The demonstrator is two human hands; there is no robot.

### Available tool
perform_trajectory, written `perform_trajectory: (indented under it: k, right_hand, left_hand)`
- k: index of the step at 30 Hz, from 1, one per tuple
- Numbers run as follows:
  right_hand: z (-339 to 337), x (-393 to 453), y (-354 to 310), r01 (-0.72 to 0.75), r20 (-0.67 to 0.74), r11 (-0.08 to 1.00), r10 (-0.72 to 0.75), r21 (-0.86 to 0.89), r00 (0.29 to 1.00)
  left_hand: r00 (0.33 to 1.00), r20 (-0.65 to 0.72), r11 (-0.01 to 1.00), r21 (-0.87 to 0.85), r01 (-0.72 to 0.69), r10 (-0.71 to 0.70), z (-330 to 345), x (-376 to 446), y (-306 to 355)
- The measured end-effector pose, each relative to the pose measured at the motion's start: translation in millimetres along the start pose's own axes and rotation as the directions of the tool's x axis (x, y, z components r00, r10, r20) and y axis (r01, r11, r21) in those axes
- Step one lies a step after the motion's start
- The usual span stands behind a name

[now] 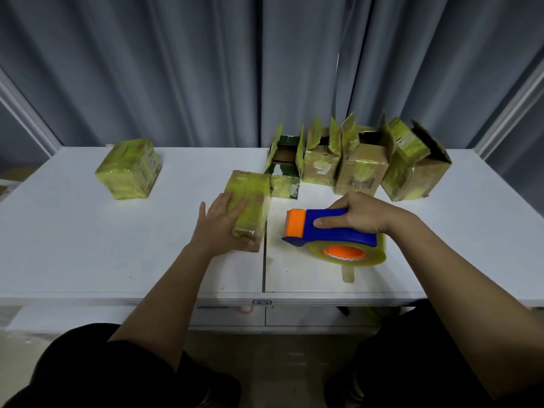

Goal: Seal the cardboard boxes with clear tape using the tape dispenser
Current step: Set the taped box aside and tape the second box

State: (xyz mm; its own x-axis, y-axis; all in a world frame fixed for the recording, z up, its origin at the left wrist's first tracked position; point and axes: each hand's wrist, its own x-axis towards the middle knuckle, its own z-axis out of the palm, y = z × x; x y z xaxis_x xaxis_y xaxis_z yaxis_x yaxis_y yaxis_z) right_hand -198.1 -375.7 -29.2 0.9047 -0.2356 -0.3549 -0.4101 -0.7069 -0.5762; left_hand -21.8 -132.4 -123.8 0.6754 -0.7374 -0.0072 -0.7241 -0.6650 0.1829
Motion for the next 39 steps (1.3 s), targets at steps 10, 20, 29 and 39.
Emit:
perform_trajectory:
  k: [10, 20, 29, 39]
  right_hand:
    - [11, 2, 3, -0.011, -0.030, 0.980, 0.005, -0.198, 1.000]
    - [7, 12, -42, 0.083, 0.078, 0.915, -0.057, -0.395, 0.995]
    - [30, 54, -98, 0.081, 0.131, 0.783, 0.000, -0.617, 0.991]
    - [46, 52, -104, 0.034, 0.022, 0.645, -0.026, -0.764, 0.999]
  left_hand:
    - [0.999, -0.032, 0.997, -0.078, 0.008, -0.011, 5, 1, -2]
    - [0.996, -0.084, 1.000, -0.020, -0.016, 0.014, 7, 3, 0]
    - [0.990, -0.133, 0.999, 0.001, -0.054, 0.054, 9, 4, -1]
    - [0.997, -0.071, 0.999, 0.005, -0.042, 0.042, 10, 3, -1]
